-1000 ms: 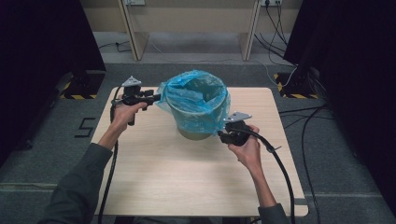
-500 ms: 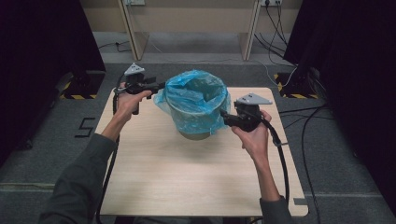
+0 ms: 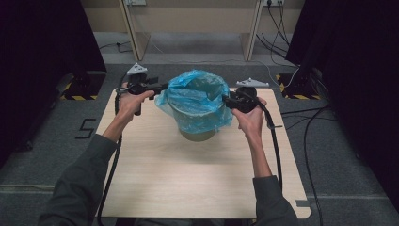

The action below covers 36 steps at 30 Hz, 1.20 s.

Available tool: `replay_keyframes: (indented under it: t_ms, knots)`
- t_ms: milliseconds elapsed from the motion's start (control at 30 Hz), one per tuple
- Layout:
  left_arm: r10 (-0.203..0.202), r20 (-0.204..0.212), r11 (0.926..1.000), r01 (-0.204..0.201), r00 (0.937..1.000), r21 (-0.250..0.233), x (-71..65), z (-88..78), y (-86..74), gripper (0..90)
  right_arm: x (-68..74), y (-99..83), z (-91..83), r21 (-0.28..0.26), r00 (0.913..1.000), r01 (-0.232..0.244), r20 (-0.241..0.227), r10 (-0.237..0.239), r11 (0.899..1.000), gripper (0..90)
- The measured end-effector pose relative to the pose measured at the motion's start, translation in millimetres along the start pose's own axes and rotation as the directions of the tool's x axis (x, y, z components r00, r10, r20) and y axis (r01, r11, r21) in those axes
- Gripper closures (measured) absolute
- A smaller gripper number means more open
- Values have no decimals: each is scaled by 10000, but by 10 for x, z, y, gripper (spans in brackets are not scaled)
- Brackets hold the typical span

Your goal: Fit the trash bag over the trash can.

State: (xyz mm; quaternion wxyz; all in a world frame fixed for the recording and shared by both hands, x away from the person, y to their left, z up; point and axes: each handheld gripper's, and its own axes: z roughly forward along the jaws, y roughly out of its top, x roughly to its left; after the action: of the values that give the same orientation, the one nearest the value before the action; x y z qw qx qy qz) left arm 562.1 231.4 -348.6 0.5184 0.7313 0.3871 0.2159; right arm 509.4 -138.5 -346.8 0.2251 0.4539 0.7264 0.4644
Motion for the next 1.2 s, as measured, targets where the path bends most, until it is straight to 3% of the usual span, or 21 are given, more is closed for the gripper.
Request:
replay_keyframes:
  t_ms: [100,200,300,367,533,667,767,900,967,1033,1067,1133,1200]
  knots:
    - [151,120,9996,-153,9998,221,-64,1,-86,388,-67,57,67,133,9998,168,56,-168,9998,604]
    - [286,155,9996,-287,9995,86,-157,-38,-165,362,-131,109,150,232,9991,411,88,-413,9989,595]
    - [341,-29,9994,-341,9994,-1,-226,-65,-195,344,-175,149,235,293,9986,501,151,-506,9983,584]
    - [642,-338,9979,-643,9974,-33,-328,-108,-211,341,-197,173,289,355,9978,642,158,-648,9973,582]
    - [907,-418,9959,-906,9950,37,-457,-158,-225,334,-247,246,396,522,9958,852,305,-868,9950,554]
    - [765,-472,9968,-774,9959,-177,-418,-164,-143,321,-196,292,328,506,9962,759,396,-780,9958,466]
    - [769,-505,9962,-788,9958,-366,-339,-95,-31,316,-94,304,234,573,9937,1010,437,-1036,9932,452]
    - [1114,-189,9938,-1113,9936,49,-321,82,56,320,19,316,129,460,9930,1143,241,-1154,9924,450]
    - [1285,-112,9912,-1281,9916,319,-316,166,75,374,37,317,109,447,9928,1174,175,-1183,9921,450]
    - [1331,-48,9907,-1329,9911,305,-297,202,87,569,36,302,92,477,9937,1100,143,-1108,9928,450]
    - [1155,56,9932,-1156,9933,146,-261,229,99,663,29,294,87,452,9940,1083,131,-1090,9931,451]
    - [932,-135,9956,-931,9956,56,-182,255,101,808,12,268,69,447,9946,1025,105,-1031,9937,451]
    - [435,-233,9990,-436,9988,-49,-53,280,78,873,6,243,47,474,9941,1075,111,-1082,9931,450]
